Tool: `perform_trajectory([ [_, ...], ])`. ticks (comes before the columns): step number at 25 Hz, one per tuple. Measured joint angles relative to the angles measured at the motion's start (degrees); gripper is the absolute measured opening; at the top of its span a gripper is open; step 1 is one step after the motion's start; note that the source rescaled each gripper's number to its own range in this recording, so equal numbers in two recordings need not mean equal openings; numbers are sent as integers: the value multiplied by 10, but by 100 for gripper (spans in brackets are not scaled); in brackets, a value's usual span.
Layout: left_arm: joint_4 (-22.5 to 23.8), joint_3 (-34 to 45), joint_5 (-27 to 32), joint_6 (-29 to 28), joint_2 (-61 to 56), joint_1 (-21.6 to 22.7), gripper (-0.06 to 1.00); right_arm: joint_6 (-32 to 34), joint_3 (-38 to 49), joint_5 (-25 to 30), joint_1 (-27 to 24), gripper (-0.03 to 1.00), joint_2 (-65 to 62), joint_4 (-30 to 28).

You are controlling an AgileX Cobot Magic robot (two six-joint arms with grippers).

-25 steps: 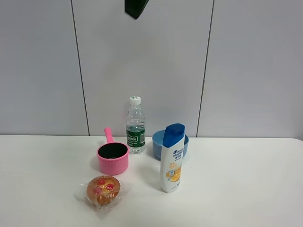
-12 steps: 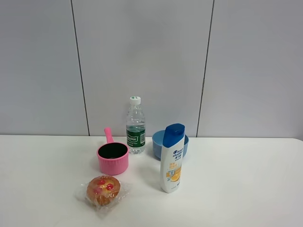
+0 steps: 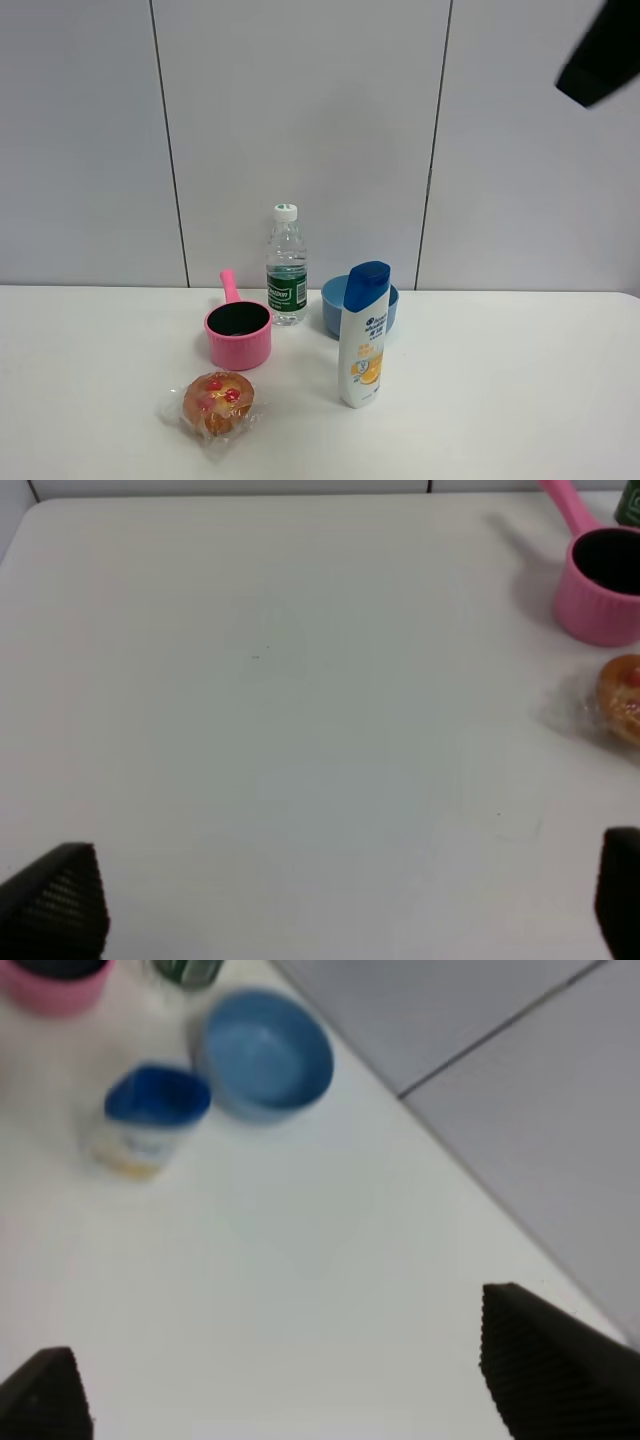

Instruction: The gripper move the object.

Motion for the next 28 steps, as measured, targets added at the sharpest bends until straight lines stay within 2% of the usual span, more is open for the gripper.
perform_trajectory([
  [6,0,0,0,0,0,0,100,36,161,-1,0,60,-134,1],
  [9,0,0,0,0,0,0,100,55,209,0,0,60,-205,1],
  [15,0,0,0,0,0,0,100,107,227,7,-3,60,-309,-15],
  [17,0,0,0,0,0,0,100,117,227,7,-22,60,-322,-16],
  [21,0,0,0,0,0,0,100,111,227,7,-127,60,-335,-19],
  [24,0,0,0,0,0,0,100,92,227,6,-239,60,-344,-20],
  [28,0,0,0,0,0,0,100,90,228,7,-353,60,-369,-19],
])
